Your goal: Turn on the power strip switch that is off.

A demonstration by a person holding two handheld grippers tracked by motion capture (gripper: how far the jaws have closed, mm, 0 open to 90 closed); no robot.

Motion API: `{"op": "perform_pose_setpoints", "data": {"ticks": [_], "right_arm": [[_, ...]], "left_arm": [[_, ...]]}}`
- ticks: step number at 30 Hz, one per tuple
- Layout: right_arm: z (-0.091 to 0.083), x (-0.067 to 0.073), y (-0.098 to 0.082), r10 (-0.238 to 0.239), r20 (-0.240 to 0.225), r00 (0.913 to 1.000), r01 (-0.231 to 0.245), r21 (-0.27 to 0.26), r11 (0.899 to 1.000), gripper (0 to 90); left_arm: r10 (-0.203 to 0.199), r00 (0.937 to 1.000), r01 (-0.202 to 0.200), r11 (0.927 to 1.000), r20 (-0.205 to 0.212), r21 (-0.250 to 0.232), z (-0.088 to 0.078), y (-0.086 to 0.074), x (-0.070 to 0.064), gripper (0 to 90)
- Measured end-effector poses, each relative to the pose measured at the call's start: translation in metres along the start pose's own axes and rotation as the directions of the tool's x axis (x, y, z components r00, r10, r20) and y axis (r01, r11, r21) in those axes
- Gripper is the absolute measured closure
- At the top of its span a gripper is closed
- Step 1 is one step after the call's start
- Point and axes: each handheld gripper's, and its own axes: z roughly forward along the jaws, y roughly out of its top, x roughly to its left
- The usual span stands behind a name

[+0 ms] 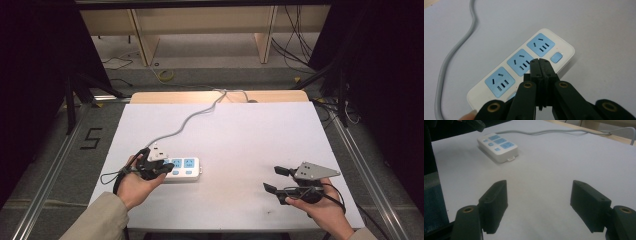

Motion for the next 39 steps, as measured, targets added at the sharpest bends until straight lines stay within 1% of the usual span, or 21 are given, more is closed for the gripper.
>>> {"op": "perform_pose_setpoints", "data": {"ticks": [6, 9, 11, 19, 29, 34, 39], "right_arm": [[0.0, 0.0, 0.0, -0.002, 0.0, 1.0, 0.002, -0.001, 1.0, 30.3], [0.0, 0.0, 0.0, 0.0, 0.0, 1.0, 0.0, -0.002, 1.0, 30.3], [0.0, 0.0, 0.0, -0.002, 0.0, 1.0, 0.002, -0.002, 1.0, 30.3], [0.0, 0.0, 0.0, -0.005, -0.002, 1.0, 0.005, 0.002, 1.0, 30.3], [0.0, 0.0, 0.0, -0.005, -0.002, 1.0, 0.005, 0.003, 1.0, 30.3], [0.0, 0.0, 0.0, -0.004, -0.003, 1.0, 0.004, 0.004, 1.0, 30.4], [0.0, 0.0, 0.0, -0.004, -0.003, 1.0, 0.004, 0.003, 1.0, 30.3]], "left_arm": [[-0.001, 1.0, 0.001, 1.0, -0.001, 0.009, 0.003, 0.001, 0.0, 90.0], [-0.002, 1.0, 0.002, 0.9998, 0.001, 0.02, 0.004, 0.002, 0.0, 90.0], [0.006, 1.0, -0.006, 0.9995, 0.003, 0.031, 0.005, 0.002, 0.001, 90.0], [0.008, 0.9999, -0.008, 0.9986, 0.007, 0.052, 0.01, 0.004, 0.0, 90.0], [0.02, 0.9998, -0.021, 0.9965, 0.008, 0.081, 0.015, 0.007, -0.001, 90.0], [0.038, 0.9992, -0.039, 0.9942, 0.013, 0.1, 0.019, 0.009, -0.003, 90.0], [0.039, 0.9991, -0.041, 0.9939, 0.014, 0.103, 0.022, 0.01, -0.004, 90.0]]}}
